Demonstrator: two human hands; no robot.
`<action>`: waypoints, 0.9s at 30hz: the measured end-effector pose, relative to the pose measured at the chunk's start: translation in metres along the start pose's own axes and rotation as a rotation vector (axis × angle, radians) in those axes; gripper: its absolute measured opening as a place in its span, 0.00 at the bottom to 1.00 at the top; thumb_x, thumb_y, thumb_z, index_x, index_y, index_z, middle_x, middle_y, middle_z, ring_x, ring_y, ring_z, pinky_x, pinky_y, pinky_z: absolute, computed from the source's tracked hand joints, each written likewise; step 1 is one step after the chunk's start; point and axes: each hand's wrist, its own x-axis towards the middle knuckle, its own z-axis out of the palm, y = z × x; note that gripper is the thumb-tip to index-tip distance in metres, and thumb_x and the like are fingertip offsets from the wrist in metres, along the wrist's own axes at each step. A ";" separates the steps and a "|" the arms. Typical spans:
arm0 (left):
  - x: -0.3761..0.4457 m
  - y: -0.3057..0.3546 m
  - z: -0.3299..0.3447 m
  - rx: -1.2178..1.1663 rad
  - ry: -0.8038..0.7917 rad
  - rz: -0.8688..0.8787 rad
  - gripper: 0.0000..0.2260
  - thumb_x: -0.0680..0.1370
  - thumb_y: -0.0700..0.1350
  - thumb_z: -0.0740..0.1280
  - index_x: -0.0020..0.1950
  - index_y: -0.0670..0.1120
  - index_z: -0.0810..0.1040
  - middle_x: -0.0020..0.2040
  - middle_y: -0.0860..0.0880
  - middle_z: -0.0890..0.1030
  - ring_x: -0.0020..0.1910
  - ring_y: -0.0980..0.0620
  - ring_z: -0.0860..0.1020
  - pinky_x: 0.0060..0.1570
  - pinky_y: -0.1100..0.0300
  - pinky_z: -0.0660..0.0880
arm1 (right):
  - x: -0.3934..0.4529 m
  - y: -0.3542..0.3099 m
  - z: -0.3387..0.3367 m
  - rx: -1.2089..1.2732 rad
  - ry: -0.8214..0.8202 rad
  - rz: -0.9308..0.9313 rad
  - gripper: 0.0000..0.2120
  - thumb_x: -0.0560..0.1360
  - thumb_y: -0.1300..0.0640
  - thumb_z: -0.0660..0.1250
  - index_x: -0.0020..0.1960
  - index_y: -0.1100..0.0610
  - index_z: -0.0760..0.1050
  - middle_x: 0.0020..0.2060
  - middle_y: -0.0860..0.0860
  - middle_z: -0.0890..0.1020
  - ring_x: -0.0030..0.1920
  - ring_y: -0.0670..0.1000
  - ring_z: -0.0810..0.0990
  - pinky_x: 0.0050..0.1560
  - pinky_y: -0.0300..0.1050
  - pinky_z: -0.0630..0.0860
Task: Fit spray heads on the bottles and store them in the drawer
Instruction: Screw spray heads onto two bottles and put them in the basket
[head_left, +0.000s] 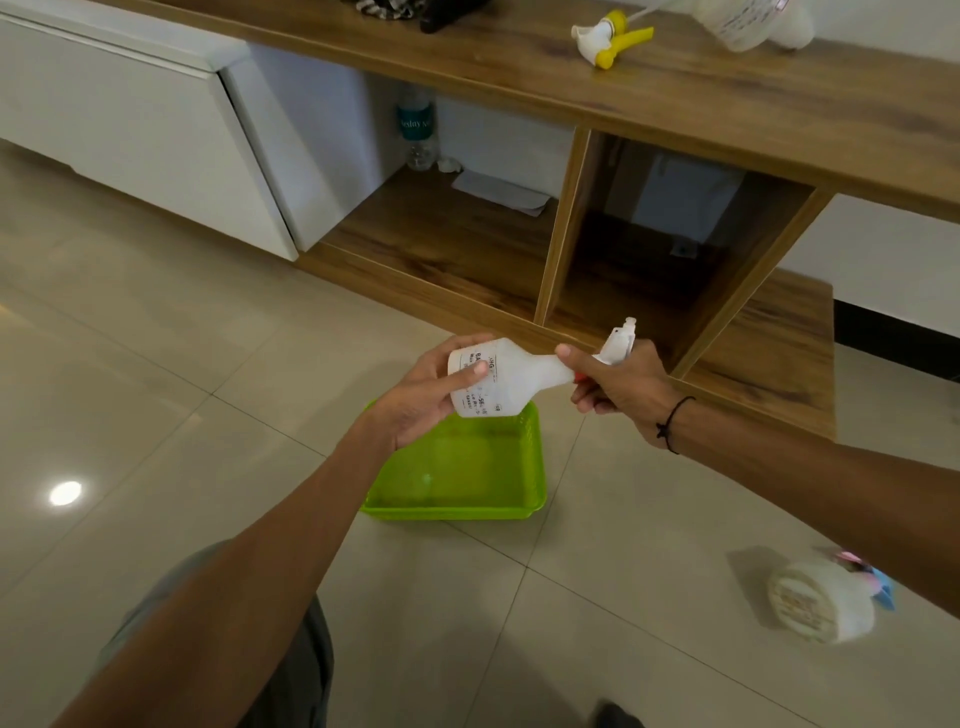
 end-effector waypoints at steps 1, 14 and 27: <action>0.000 0.001 -0.002 -0.005 -0.020 0.022 0.24 0.78 0.41 0.75 0.73 0.53 0.79 0.64 0.50 0.84 0.62 0.50 0.84 0.54 0.52 0.85 | 0.001 -0.001 0.000 0.021 -0.013 0.003 0.31 0.61 0.35 0.80 0.42 0.64 0.81 0.32 0.60 0.87 0.27 0.50 0.85 0.30 0.41 0.80; -0.008 -0.007 -0.026 0.329 -0.128 -0.058 0.26 0.71 0.44 0.83 0.60 0.52 0.71 0.62 0.48 0.82 0.59 0.46 0.86 0.53 0.44 0.86 | 0.012 -0.007 0.010 -0.153 -0.119 -0.036 0.19 0.73 0.46 0.79 0.37 0.60 0.80 0.27 0.55 0.83 0.23 0.47 0.79 0.27 0.41 0.77; 0.002 -0.056 -0.010 1.185 0.104 0.050 0.41 0.63 0.57 0.87 0.72 0.50 0.76 0.63 0.51 0.85 0.61 0.50 0.82 0.55 0.57 0.79 | 0.014 0.007 0.041 -0.731 -0.123 -0.247 0.23 0.70 0.38 0.78 0.33 0.56 0.79 0.23 0.51 0.83 0.28 0.41 0.82 0.43 0.48 0.83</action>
